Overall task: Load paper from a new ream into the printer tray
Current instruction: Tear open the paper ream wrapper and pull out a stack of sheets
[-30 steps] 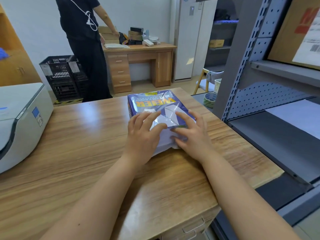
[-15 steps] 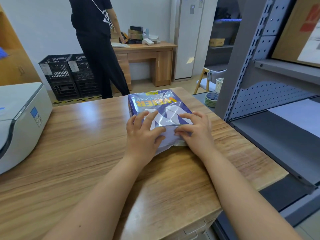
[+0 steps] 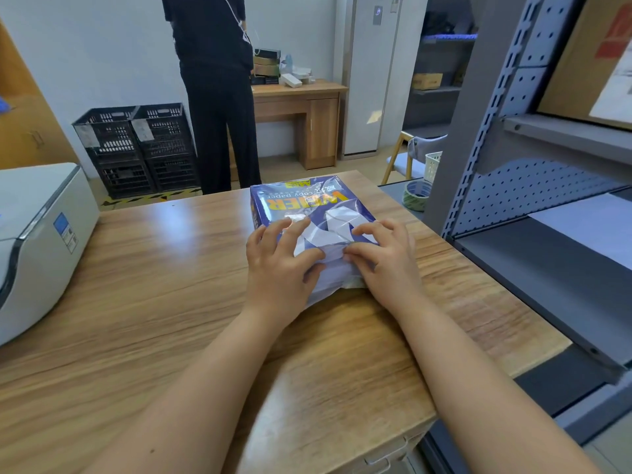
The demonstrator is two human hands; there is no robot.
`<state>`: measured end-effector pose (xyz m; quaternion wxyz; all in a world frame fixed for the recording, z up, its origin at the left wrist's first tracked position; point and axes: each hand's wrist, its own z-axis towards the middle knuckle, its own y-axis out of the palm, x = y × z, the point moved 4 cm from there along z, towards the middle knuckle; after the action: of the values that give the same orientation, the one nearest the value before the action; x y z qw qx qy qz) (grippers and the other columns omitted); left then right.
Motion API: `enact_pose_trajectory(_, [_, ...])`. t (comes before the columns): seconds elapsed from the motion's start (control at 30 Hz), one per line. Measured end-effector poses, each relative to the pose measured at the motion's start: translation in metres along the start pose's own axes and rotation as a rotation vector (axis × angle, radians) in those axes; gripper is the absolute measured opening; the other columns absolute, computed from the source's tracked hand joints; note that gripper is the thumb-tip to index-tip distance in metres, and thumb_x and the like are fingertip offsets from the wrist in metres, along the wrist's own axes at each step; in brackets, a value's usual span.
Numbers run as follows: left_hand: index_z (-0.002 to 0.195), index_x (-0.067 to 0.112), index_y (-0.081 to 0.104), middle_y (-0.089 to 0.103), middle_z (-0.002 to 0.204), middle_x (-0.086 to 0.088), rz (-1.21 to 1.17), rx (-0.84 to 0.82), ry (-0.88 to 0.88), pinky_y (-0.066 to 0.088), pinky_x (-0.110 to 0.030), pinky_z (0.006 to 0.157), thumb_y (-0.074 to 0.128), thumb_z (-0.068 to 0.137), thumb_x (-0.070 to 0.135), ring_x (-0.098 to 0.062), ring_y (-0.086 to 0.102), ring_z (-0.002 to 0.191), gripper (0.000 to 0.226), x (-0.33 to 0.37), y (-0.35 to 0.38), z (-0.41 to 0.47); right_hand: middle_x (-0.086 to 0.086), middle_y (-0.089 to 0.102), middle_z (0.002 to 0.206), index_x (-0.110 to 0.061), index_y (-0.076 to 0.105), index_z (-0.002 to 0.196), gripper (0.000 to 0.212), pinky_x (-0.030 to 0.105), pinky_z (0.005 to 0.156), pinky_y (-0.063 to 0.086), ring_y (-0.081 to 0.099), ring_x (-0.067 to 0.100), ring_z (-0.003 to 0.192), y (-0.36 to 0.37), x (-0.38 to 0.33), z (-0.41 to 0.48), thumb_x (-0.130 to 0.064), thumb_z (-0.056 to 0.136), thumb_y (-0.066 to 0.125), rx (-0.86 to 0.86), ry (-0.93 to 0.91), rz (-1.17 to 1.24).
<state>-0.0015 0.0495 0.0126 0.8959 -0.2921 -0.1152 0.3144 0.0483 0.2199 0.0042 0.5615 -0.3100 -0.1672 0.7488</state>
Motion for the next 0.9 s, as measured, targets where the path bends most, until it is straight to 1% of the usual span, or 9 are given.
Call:
enact_pose_trajectory(0.1, [0.075, 0.025, 0.073, 0.066, 0.122, -0.008, 0.004, 0.013, 0.000, 0.035, -0.051, 0.096, 0.075, 0.075, 0.021, -0.030, 0.045, 0.118, 0.004, 0.000, 0.001, 0.000, 0.001, 0.068, 0.110, -0.019, 0.077, 0.081, 0.004, 0.037, 0.087, 0.031, 0.045, 0.027, 0.109, -0.001, -0.001, 0.000, -0.019, 0.078, 0.074, -0.010, -0.050, -0.013])
enact_pose_trajectory(0.23, [0.076, 0.024, 0.073, 0.066, 0.121, -0.009, 0.002, 0.023, -0.001, 0.036, -0.051, 0.095, 0.075, 0.074, 0.022, -0.030, 0.045, 0.117, 0.003, 0.000, 0.001, 0.000, 0.001, 0.067, 0.117, -0.019, 0.077, 0.086, 0.011, 0.039, 0.089, 0.033, 0.043, 0.025, 0.112, -0.001, 0.001, -0.002, -0.022, 0.075, 0.077, -0.067, -0.062, -0.020])
enact_pose_trajectory(0.4, [0.077, 0.023, 0.074, 0.067, 0.121, -0.009, -0.006, 0.023, -0.001, 0.037, -0.051, 0.095, 0.074, 0.075, 0.023, -0.029, 0.045, 0.117, 0.001, 0.000, 0.001, 0.000, 0.002, 0.069, 0.113, -0.018, 0.077, 0.084, 0.009, 0.039, 0.084, 0.036, 0.046, 0.027, 0.107, 0.000, -0.003, -0.002, -0.022, 0.081, 0.069, -0.039, -0.102, -0.063])
enact_pose_trajectory(0.5, [0.077, 0.022, 0.074, 0.066, 0.121, -0.008, -0.011, 0.022, 0.002, 0.038, -0.052, 0.095, 0.073, 0.077, 0.024, -0.029, 0.045, 0.118, 0.001, 0.001, 0.000, -0.001, 0.002, 0.069, 0.111, -0.020, 0.078, 0.083, 0.015, 0.039, 0.086, 0.037, 0.046, 0.027, 0.107, 0.002, 0.001, -0.002, -0.027, 0.082, 0.065, -0.032, -0.035, -0.021])
enact_pose_trajectory(0.57, [0.077, 0.022, 0.074, 0.066, 0.121, -0.009, -0.013, 0.018, 0.006, 0.038, -0.052, 0.095, 0.072, 0.079, 0.023, -0.029, 0.046, 0.118, 0.003, 0.002, 0.000, -0.001, 0.001, 0.069, 0.110, -0.021, 0.079, 0.083, 0.015, 0.039, 0.088, 0.038, 0.045, 0.026, 0.107, 0.003, 0.004, -0.002, -0.029, 0.082, 0.065, -0.037, 0.012, -0.003])
enact_pose_trajectory(0.67, [0.079, 0.022, 0.074, 0.067, 0.120, -0.009, -0.013, 0.029, 0.020, 0.040, -0.052, 0.095, 0.072, 0.081, 0.022, -0.030, 0.048, 0.118, 0.003, 0.002, 0.001, -0.001, 0.000, 0.068, 0.111, -0.022, 0.079, 0.083, 0.011, 0.040, 0.089, 0.039, 0.048, 0.028, 0.106, 0.004, 0.006, -0.001, -0.025, 0.079, 0.069, -0.039, 0.070, 0.034])
enact_pose_trajectory(0.73, [0.079, 0.023, 0.074, 0.067, 0.120, -0.008, -0.007, 0.037, 0.033, 0.040, -0.052, 0.095, 0.072, 0.082, 0.021, -0.031, 0.049, 0.117, 0.005, 0.003, 0.001, -0.002, 0.001, 0.068, 0.111, -0.022, 0.079, 0.083, 0.014, 0.040, 0.088, 0.041, 0.051, 0.031, 0.105, 0.003, 0.006, -0.001, -0.026, 0.081, 0.067, -0.036, 0.088, 0.055])
enact_pose_trajectory(0.83, [0.080, 0.023, 0.074, 0.067, 0.119, -0.008, -0.004, 0.042, 0.042, 0.039, -0.051, 0.095, 0.074, 0.081, 0.019, -0.031, 0.051, 0.116, 0.005, 0.002, 0.001, -0.002, 0.004, 0.069, 0.111, -0.018, 0.078, 0.082, 0.020, 0.040, 0.084, 0.042, 0.050, 0.030, 0.106, 0.003, 0.000, -0.002, -0.027, 0.084, 0.061, -0.007, -0.007, -0.027])
enact_pose_trajectory(0.9, [0.085, 0.024, 0.075, 0.067, 0.119, -0.008, -0.013, 0.034, 0.042, 0.040, -0.052, 0.095, 0.074, 0.080, 0.018, -0.032, 0.053, 0.115, 0.008, 0.002, 0.003, -0.003, 0.007, 0.069, 0.113, -0.014, 0.076, 0.083, 0.015, 0.041, 0.081, 0.042, 0.048, 0.030, 0.107, 0.004, -0.003, -0.003, -0.022, 0.085, 0.063, 0.017, -0.087, -0.095])
